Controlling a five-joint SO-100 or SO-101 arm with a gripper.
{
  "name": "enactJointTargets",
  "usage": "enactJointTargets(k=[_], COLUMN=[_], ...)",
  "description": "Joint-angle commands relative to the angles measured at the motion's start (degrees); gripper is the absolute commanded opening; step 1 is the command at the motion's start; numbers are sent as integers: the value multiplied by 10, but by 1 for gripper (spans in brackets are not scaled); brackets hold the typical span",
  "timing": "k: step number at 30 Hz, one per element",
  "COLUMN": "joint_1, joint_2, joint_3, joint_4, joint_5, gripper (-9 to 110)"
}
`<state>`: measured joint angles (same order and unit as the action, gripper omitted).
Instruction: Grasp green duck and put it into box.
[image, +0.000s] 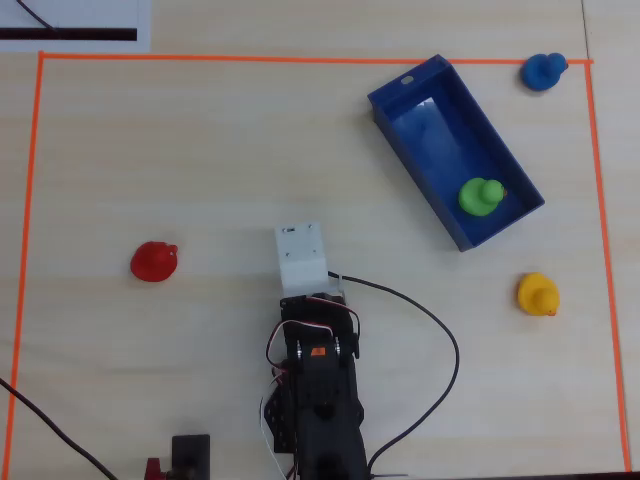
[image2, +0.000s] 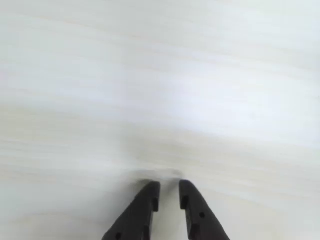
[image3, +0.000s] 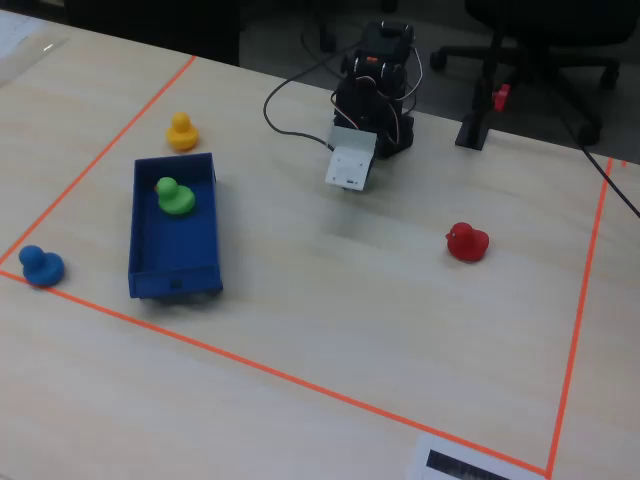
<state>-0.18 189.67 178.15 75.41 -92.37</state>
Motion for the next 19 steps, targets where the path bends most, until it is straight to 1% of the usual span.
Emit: enactJointTargets(k=[1, 19], joint_1=[6, 6], joint_2=[0, 1], joint_3=[1, 1], joint_4=[17, 17], joint_5=[4, 4], gripper=[3, 5])
